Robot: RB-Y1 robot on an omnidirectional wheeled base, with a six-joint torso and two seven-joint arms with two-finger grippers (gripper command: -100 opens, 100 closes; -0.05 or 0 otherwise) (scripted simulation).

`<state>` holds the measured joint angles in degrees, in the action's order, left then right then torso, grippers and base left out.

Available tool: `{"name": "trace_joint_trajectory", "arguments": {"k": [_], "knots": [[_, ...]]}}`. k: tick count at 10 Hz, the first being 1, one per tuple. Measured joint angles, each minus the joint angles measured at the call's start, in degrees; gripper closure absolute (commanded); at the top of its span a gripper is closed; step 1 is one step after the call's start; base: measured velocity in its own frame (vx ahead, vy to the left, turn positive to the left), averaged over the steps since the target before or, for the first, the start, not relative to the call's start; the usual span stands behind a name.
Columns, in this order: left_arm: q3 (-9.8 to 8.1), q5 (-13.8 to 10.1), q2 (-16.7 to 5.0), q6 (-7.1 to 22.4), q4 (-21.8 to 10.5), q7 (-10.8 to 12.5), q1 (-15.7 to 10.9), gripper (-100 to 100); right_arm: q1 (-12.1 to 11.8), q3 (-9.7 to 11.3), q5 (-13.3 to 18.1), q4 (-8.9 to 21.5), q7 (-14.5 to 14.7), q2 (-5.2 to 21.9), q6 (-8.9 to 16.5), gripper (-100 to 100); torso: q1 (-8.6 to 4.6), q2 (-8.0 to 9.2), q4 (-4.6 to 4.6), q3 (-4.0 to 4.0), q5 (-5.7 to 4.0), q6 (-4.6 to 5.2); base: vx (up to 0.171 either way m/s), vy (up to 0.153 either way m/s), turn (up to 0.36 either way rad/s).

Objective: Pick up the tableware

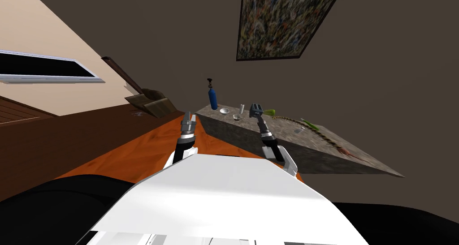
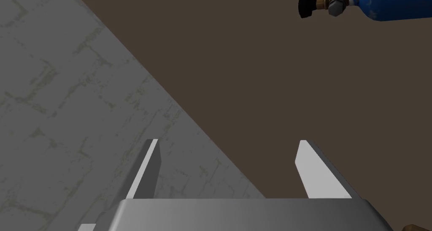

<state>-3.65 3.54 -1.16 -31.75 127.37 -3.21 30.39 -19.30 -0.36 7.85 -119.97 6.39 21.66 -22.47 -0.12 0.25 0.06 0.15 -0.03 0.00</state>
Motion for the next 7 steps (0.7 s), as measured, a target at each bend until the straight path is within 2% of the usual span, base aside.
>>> {"name": "trace_joint_trajectory", "arguments": {"k": [2, 4, 7], "knots": [[0.0, 0.0, 0.0, 0.0, 0.0, 0.0, 0.0, 0, 2.5, 1.0, 3.4, 2.8, 2.9, 3.4, -1.0, -100, 0.0, 0.12, 0.02, 0.07, 0.0, 0.0, -0.095, -0.018, 0.086], [0.0, 0.0, 0.0, 0.0, 0.0, 0.0, 0.0, 0, 4.1, 1.7, 5.9, 4.1, 4.8, 6.2, -1.0, -100, 0.13, 0.03, 0.0, 0.02, 0.02, 0.0, -0.092, 0.025, 0.108], [0.0, 0.0, 0.0, 0.0, 0.0, 0.0, 0.0, 0, 7.1, 2.8, 10.0, 7.8, 7.9, 10.9, -1.9, -100, 0.11, -0.05, -0.01, -0.03, 0.02, 0.01, -0.067, 0.015, 0.083]]}}
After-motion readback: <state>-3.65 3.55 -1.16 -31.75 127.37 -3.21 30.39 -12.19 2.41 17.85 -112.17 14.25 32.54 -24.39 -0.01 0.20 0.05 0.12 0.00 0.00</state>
